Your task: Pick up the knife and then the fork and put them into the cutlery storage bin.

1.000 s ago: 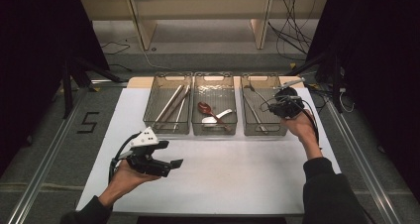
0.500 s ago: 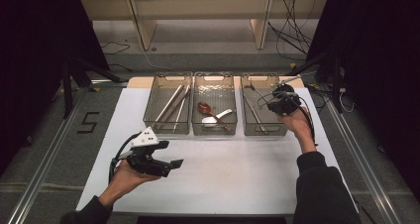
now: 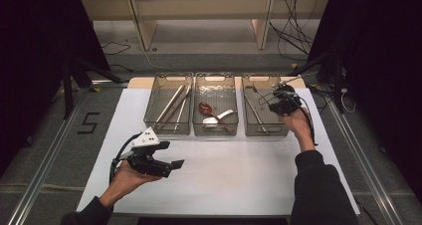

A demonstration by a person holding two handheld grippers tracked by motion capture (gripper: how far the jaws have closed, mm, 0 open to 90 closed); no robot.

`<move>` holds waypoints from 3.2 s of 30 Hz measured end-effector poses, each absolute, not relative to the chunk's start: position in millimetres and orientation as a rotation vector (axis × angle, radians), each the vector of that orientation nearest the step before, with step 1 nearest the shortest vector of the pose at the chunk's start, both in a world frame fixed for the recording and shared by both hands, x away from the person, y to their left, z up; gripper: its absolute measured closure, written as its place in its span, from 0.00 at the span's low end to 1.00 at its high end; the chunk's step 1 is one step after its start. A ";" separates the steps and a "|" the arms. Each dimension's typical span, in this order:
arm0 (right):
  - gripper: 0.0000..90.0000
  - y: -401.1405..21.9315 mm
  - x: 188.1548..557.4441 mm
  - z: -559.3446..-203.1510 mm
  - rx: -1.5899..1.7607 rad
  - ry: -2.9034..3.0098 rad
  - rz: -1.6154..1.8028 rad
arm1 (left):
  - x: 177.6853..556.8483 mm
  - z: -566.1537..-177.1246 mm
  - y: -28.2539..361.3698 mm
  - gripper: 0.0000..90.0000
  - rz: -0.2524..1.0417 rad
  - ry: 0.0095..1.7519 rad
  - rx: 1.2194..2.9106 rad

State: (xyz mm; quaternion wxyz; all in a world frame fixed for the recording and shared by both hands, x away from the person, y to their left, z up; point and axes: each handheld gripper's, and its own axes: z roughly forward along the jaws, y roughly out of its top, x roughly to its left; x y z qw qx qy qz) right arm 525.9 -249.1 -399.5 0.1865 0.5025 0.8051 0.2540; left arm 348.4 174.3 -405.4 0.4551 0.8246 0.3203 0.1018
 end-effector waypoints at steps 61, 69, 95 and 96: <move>0.33 -235.8 407.7 -378.3 1.254 2.229 1.250 | 350.4 -405.8 176.3 0.18 0.228 0.804 2.006; 0.32 -236.3 387.5 -383.0 1.228 2.209 1.295 | 350.8 -405.9 176.5 0.18 0.225 0.807 2.001; 0.28 -231.0 334.2 -402.1 1.166 2.218 1.389 | 349.5 -404.9 179.2 0.18 0.199 0.804 1.971; 0.28 -230.5 332.4 -403.2 1.166 2.218 1.388 | 349.5 -405.0 179.3 0.18 0.198 0.805 1.968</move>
